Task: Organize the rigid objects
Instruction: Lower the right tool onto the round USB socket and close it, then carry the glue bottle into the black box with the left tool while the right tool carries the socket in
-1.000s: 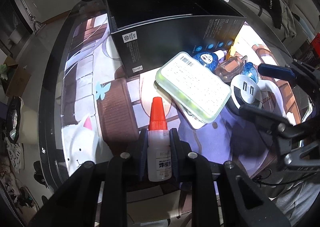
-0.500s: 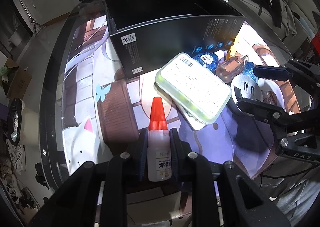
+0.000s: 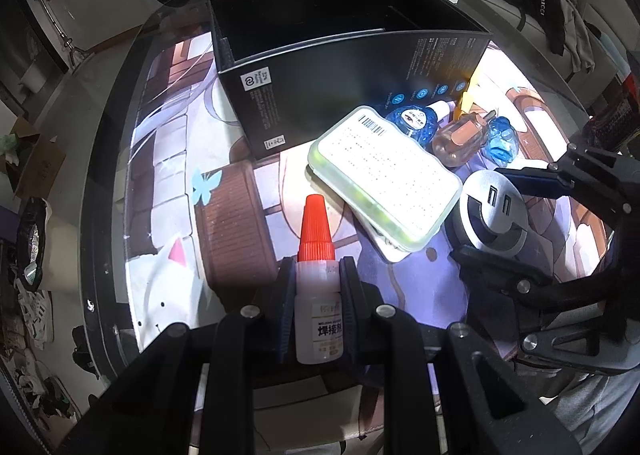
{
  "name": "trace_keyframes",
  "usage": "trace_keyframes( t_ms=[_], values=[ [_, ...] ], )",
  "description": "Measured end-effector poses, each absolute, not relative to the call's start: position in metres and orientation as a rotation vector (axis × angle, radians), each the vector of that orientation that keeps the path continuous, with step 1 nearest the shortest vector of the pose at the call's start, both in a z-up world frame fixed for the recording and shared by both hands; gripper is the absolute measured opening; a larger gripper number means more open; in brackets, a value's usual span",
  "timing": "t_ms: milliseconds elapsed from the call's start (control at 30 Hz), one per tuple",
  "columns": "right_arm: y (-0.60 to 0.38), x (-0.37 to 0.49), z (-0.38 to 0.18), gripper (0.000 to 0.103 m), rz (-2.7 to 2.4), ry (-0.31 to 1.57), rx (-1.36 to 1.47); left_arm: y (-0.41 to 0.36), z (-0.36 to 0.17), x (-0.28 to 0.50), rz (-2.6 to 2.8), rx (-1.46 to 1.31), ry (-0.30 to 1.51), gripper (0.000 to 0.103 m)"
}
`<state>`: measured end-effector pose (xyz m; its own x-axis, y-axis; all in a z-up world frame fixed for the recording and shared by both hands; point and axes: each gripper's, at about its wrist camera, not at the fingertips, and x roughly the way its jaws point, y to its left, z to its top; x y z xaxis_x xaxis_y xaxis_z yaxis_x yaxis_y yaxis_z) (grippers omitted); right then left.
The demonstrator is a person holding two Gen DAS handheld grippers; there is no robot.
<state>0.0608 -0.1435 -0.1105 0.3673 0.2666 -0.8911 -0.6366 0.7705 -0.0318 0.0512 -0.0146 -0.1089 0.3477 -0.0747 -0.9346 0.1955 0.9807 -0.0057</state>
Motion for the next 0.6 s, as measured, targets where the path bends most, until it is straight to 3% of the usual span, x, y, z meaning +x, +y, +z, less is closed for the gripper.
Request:
trace_keyframes(
  t_ms=[267, 600],
  values=[
    [-0.144, 0.062, -0.107, 0.059, 0.609, 1.049, -0.376, -0.017, -0.104, 0.048, -0.220, 0.090, 1.200, 0.019],
    [-0.153, 0.065, -0.077, 0.059, 0.584, 0.942, -0.317, -0.023, -0.067, 0.039, -0.224, 0.134, 1.039, 0.019]
  ],
)
